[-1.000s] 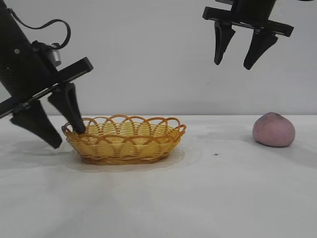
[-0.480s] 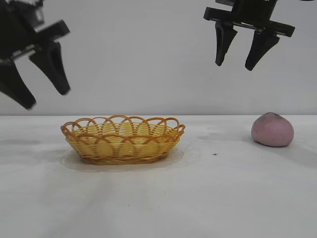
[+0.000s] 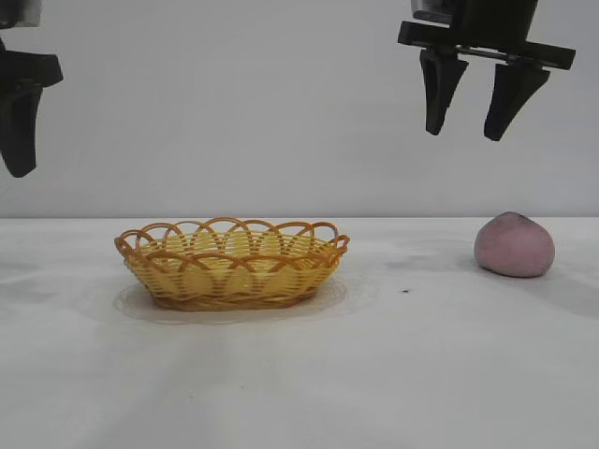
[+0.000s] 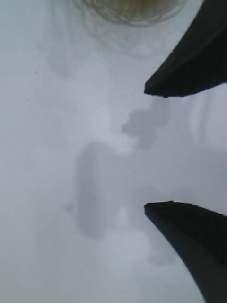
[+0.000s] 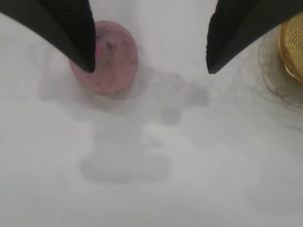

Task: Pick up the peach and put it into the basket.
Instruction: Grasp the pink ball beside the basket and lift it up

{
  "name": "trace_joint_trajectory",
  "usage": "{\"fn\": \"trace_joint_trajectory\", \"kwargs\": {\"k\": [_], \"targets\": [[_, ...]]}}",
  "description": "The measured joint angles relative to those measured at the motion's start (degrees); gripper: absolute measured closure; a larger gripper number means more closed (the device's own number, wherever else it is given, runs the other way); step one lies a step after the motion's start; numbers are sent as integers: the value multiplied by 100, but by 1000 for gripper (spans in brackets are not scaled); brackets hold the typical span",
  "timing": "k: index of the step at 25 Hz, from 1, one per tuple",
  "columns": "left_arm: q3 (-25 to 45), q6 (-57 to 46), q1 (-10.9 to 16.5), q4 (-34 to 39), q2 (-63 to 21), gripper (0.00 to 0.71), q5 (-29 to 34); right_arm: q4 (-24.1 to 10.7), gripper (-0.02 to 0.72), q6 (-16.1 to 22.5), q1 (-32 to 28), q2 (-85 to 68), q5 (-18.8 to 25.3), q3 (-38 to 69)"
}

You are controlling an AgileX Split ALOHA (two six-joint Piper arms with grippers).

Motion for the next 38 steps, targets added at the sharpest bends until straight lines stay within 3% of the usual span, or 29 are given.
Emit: {"fn": "trace_joint_trajectory", "kwargs": {"k": [5,9,13,22,25,28,34,38], "targets": [[0,-128,0,30,-438,233,107,-62,251,38,0,0,33,0],[0,-232,0,107,-1416,233,471,-62,251,56,0,0,-16,0],[0,-260,0,233,-2586,233,1236,-66,251,65,0,0,-165,0],[0,-218,0,320,-5081,233,3712,-33,251,65,0,0,-313,0],[70,-197,0,235,-5868,233,3932,-33,251,65,0,0,-367,0],[491,-141,0,39,-6649,233,3966,-33,251,65,0,0,-418,0],[2378,176,0,0,-7997,233,3934,-19,251,65,0,0,-427,0],[3124,190,0,-13,-8857,233,3693,-15,251,65,0,0,-417,0]]}}
